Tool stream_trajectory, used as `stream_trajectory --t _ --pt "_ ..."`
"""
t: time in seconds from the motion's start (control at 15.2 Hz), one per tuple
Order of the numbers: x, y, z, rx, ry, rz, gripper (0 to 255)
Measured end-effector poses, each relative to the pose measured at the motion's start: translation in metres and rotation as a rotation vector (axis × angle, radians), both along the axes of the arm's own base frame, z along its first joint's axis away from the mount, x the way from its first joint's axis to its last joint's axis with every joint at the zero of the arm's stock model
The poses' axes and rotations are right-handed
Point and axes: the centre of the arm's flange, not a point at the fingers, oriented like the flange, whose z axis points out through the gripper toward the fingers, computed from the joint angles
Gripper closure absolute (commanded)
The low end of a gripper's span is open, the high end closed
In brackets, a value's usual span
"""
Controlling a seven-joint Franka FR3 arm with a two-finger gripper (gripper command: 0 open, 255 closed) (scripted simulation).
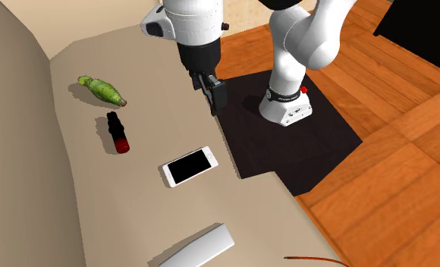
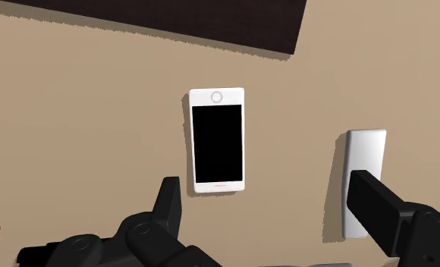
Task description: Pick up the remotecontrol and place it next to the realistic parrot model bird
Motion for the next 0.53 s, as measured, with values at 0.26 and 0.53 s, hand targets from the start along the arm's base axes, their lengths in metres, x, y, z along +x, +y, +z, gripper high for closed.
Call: stream_trajectory --t 0.26,0.53 --pt "0.012 0.035 -0.037 -0.005 -0.008 0.000 0" --pt "0.029 0.069 -0.074 -0.009 -0.016 0.001 0"
